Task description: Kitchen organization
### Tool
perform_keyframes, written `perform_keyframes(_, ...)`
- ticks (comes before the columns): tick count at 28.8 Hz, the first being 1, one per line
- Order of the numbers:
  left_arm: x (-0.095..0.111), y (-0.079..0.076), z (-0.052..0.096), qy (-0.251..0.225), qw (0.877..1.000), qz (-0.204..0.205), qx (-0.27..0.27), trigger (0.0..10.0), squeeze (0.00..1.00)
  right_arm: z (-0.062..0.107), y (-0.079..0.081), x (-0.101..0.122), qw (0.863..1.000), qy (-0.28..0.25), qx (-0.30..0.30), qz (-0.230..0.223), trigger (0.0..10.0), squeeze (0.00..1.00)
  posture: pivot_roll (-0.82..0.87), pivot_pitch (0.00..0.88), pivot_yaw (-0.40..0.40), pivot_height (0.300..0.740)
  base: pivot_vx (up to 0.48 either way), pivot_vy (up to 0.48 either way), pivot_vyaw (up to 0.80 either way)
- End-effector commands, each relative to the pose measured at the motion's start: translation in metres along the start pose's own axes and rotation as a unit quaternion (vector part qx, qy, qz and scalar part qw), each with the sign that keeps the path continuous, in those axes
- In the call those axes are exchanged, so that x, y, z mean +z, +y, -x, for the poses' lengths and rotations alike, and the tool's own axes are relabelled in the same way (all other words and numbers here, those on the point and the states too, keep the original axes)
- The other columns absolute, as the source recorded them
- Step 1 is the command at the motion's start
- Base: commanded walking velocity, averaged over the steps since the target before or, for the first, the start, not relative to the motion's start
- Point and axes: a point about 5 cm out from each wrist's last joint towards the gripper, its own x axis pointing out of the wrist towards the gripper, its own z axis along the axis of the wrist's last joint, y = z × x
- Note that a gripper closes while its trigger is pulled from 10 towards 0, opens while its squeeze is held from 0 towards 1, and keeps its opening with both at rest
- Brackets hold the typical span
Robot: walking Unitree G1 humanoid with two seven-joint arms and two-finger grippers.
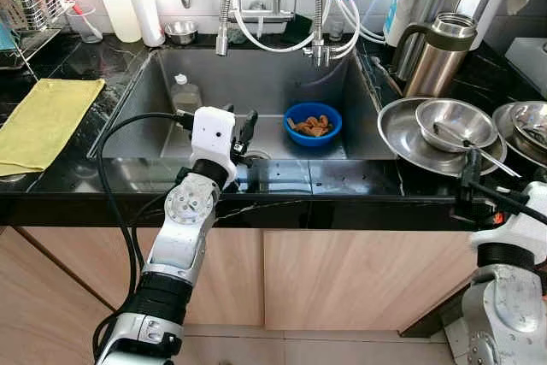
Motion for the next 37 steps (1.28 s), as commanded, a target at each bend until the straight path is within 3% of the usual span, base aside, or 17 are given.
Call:
perform_keyframes(1,-0.002,0.000,0.003,0.003,1.000,0.001,-0.001,10.0,0.00,-0.003,-0.008,-0.003,1.000,0.009,-0.022,0.006,10.0,0.00,0.04,0.093,-0.001,0.740,0.000,0.000,0.00)
perform_keyframes(10,-0.002,0.000,0.003,0.003,1.000,0.000,0.000,10.0,0.00,-0.009,-0.008,-0.003,1.000,0.005,-0.021,-0.001,10.0,0.00,0.04,0.095,0.000,0.740,0.000,0.000,0.00)
perform_keyframes(12,-0.002,0.000,0.003,0.003,1.000,0.000,0.000,10.0,0.00,-0.010,-0.007,-0.004,1.000,0.005,-0.020,-0.001,9.5,0.00,0.04,0.095,0.000,0.740,0.000,0.000,0.00)
perform_keyframes(13,-0.002,0.000,0.003,0.003,1.000,0.000,0.000,10.0,0.00,-0.011,-0.007,-0.004,1.000,0.006,-0.020,0.000,7.1,0.00,0.05,0.094,0.000,0.740,0.000,0.000,0.00)
perform_keyframes(15,-0.001,0.000,0.003,0.003,1.000,-0.001,0.000,10.0,0.00,-0.012,-0.006,-0.004,1.000,0.006,-0.020,0.000,7.1,0.00,0.05,0.094,0.000,0.740,0.000,0.000,0.00)
perform_keyframes(16,-0.001,0.000,0.003,0.002,1.000,-0.001,0.000,10.0,0.00,-0.012,-0.006,-0.004,1.000,0.006,-0.020,0.000,4.9,0.00,0.05,0.094,-0.001,0.740,0.000,0.000,0.00)
perform_keyframes(18,-0.001,0.001,0.003,0.002,1.000,-0.001,0.000,10.0,0.00,-0.013,-0.006,-0.004,1.000,0.006,-0.019,0.001,2.1,0.00,0.05,0.094,-0.001,0.740,0.000,0.000,0.00)
perform_keyframes(20,-0.001,0.001,0.003,0.002,1.000,-0.001,0.000,10.0,0.00,-0.014,-0.005,-0.005,1.000,0.008,-0.017,0.002,1.6,0.00,0.05,0.094,-0.002,0.740,0.000,0.000,0.00)
perform_keyframes(21,-0.001,0.001,0.003,0.002,1.000,-0.001,0.000,10.0,0.00,-0.014,-0.005,-0.005,1.000,0.009,-0.017,0.002,1.6,0.00,0.05,0.094,-0.002,0.740,0.000,0.000,0.00)
perform_keyframes(23,-0.001,0.000,0.003,0.002,1.000,-0.001,0.000,10.0,0.00,-0.014,-0.004,-0.006,1.000,0.011,-0.016,0.001,3.7,0.00,0.05,0.093,-0.002,0.740,0.000,0.000,0.00)
perform_keyframes(25,-0.001,0.000,0.003,0.002,1.000,-0.001,-0.001,10.0,0.00,-0.013,-0.004,-0.007,1.000,0.012,-0.016,0.000,4.9,0.00,0.05,0.092,-0.002,0.740,0.000,0.000,0.00)
perform_keyframes(26,-0.001,0.000,0.003,0.002,1.000,-0.001,-0.001,10.0,0.00,-0.013,-0.004,-0.007,1.000,0.013,-0.016,0.000,9.6,0.00,0.05,0.092,-0.002,0.740,0.000,0.000,0.00)
perform_keyframes(32,-0.001,0.000,0.003,0.001,1.000,-0.001,-0.001,10.0,0.00,-0.013,-0.004,-0.010,1.000,0.019,-0.017,0.000,10.0,0.00,0.05,0.085,-0.004,0.740,0.000,0.000,0.00)
perform_keyframes(33,-0.001,0.000,0.003,0.001,1.000,-0.001,-0.001,10.0,0.00,-0.013,-0.004,-0.010,1.000,0.019,-0.016,0.001,4.2,0.00,0.05,0.085,-0.004,0.740,0.000,0.000,0.00)
perform_keyframes(34,-0.001,0.000,0.003,0.001,1.000,-0.001,-0.001,10.0,0.00,-0.014,-0.003,-0.010,1.000,0.019,-0.015,0.001,0.5,0.00,0.05,0.082,-0.004,0.740,0.000,0.000,0.00)
perform_keyframes(37,-0.001,0.000,0.003,0.001,1.000,-0.001,-0.001,10.0,0.00,-0.014,-0.002,-0.010,1.000,0.019,-0.014,0.000,0.1,0.00,0.05,0.079,-0.004,0.740,0.000,0.000,0.00)
